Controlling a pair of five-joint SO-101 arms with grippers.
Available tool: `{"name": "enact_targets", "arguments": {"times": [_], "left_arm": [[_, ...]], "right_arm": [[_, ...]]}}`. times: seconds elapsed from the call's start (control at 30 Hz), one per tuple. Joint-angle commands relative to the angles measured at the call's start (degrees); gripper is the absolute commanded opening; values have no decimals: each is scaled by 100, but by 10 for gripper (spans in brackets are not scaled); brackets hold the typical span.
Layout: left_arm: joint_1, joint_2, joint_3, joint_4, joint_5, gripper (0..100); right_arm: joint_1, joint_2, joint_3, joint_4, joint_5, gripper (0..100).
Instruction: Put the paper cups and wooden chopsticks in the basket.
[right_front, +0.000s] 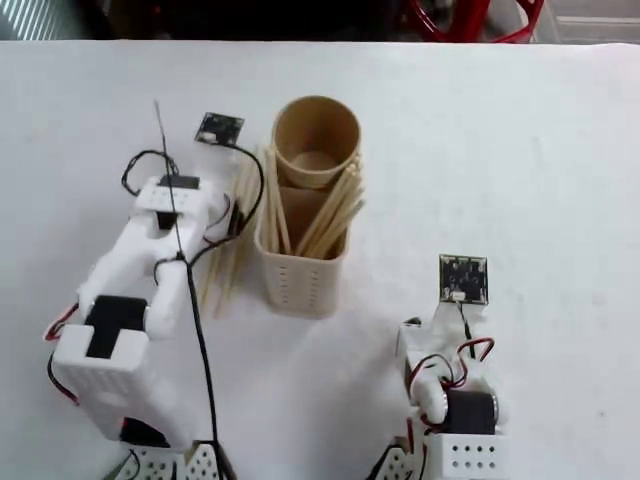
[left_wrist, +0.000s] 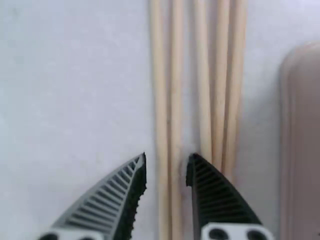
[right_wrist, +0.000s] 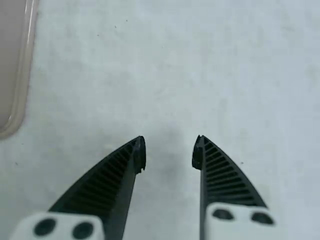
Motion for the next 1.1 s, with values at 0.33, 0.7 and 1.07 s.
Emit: {"name": "enact_targets", "arguments": {"times": [0.33, 0.7, 1.07], "left_arm": [[-163, -40, -246, 53, 97, 83], [-180, -31, -281, 334, 105, 84], [-189, 1121, -1793, 1837, 141, 140]], "right_arm": [[-13, -48, 53, 40, 44, 159], [-13, -48, 53, 40, 44, 159], [-13, -48, 53, 40, 44, 159]]}}
